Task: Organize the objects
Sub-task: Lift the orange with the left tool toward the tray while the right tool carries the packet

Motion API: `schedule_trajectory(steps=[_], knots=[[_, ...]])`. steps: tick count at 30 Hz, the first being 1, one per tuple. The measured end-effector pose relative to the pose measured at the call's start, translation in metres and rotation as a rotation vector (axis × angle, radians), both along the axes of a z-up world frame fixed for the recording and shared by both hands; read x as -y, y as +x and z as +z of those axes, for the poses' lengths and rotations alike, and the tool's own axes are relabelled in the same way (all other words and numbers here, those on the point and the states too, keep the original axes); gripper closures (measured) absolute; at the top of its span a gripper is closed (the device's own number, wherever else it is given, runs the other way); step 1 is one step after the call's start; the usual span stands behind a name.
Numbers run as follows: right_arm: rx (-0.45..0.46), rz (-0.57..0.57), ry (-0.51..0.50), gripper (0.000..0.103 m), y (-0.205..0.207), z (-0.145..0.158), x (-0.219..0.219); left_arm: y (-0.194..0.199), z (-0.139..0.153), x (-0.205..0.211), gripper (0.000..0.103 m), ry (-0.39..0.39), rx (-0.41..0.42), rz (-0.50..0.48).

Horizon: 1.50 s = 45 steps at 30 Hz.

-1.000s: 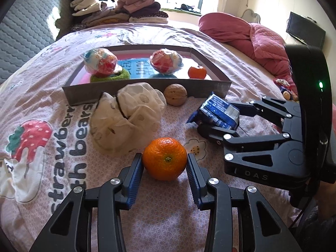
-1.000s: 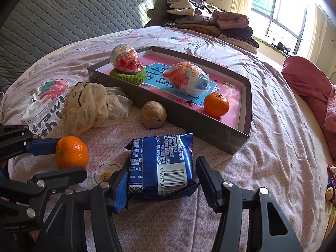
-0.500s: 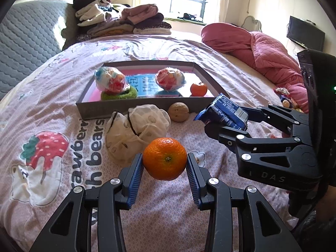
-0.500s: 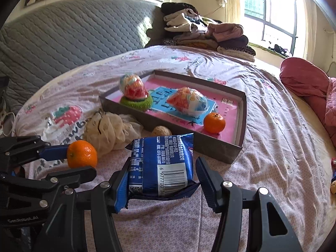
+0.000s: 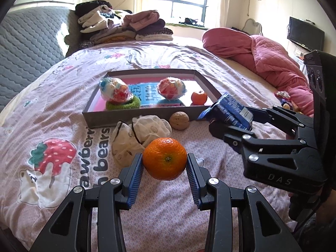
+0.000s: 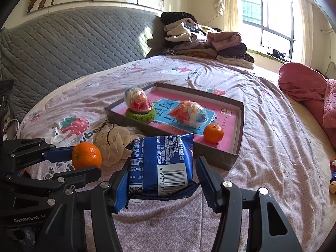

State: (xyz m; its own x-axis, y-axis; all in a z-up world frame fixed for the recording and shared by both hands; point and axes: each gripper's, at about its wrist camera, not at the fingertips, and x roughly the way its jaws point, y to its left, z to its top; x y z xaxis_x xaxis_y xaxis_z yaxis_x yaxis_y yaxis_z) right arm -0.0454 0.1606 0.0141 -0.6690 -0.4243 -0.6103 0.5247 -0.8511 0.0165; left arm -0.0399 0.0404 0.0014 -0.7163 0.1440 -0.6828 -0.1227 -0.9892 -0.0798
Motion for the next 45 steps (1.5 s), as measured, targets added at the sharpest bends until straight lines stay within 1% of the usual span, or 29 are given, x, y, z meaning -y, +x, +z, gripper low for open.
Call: schedule_trajectory(steps=[5,9,13,19,22,28,36,45], knots=[[-0.032,-0.014,-0.066,0.045,0.002,0.012,-0.009,0.0,0.007,0.001,0.061,-0.003,-0.023,0.008],[-0.033,-0.03,-0.069,0.045,0.0,0.013,-0.012,-0.001,0.015,0.001,0.061,-0.004,-0.048,0.008],[-0.03,-0.046,-0.103,0.045,-0.002,0.016,-0.018,-0.002,0.022,0.003,0.061,-0.009,-0.074,0.016],[-0.048,-0.072,-0.121,0.045,-0.002,0.022,-0.023,-0.006,0.032,0.01,0.061,-0.006,-0.108,0.035],[-0.044,-0.079,-0.143,0.045,-0.004,0.023,-0.026,-0.01,0.034,0.013,0.061,-0.003,-0.116,0.042],[-0.071,-0.096,-0.153,0.045,-0.002,0.03,-0.027,-0.021,0.036,0.02,0.061,0.014,-0.124,0.053],[-0.08,-0.112,-0.172,0.045,-0.003,0.032,-0.025,-0.031,0.045,0.031,0.061,0.038,-0.149,0.07],[-0.084,-0.123,-0.198,0.045,-0.006,0.034,-0.027,-0.04,0.044,0.034,0.061,0.047,-0.15,0.072]])
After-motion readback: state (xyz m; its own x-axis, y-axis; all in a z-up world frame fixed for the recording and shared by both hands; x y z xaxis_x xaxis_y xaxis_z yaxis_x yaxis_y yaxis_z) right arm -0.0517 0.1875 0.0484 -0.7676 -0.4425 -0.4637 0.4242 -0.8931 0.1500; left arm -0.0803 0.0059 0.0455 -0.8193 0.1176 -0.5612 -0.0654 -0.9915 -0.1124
